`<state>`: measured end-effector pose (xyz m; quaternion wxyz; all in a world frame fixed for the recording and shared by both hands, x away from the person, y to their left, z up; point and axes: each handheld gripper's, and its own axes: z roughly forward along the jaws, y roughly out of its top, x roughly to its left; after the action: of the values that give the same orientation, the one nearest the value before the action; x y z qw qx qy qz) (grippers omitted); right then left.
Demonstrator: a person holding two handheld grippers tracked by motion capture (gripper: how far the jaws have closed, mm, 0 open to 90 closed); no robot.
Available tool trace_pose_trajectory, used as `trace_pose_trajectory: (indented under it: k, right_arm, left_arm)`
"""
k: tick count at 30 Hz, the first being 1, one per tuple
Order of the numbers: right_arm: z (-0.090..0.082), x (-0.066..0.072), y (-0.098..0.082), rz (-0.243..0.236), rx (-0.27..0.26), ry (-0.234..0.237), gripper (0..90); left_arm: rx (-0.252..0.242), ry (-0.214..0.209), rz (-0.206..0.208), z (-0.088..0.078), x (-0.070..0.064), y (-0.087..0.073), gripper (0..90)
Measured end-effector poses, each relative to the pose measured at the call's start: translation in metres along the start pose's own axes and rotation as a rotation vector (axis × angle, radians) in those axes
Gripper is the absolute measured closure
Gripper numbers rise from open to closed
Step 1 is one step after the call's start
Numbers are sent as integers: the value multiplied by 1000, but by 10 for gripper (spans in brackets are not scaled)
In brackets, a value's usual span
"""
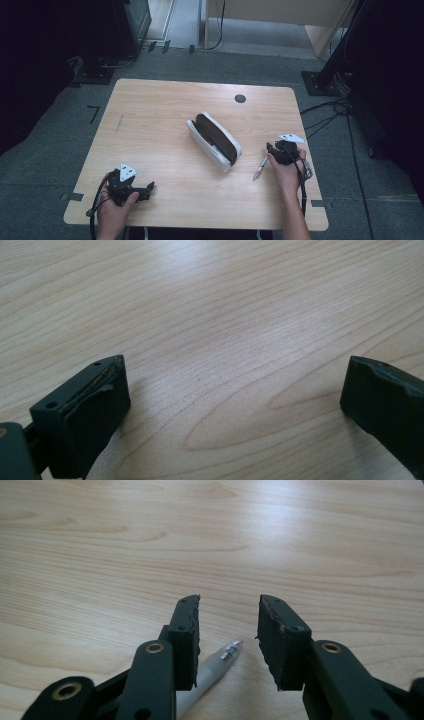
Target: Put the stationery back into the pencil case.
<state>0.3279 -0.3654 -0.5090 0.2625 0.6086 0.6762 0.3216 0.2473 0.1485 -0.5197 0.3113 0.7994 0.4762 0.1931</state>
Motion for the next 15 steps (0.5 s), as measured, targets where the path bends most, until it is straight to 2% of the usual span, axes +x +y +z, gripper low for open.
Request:
trace_pose_trajectory:
  k: [4, 11, 15]
  right_arm:
    - [2, -4, -4, -4, 12, -13, 599]
    - [-3, -11, -7, -3, 9, -5, 575]
    - [0, -9, -5, -30, 18, -13, 553]
  left_arm:
    - [1, 0, 1, 0, 0, 0, 0]
    - [0, 0, 0, 0, 0, 0, 0]
    - [0, 0, 0, 0, 0, 0, 0]
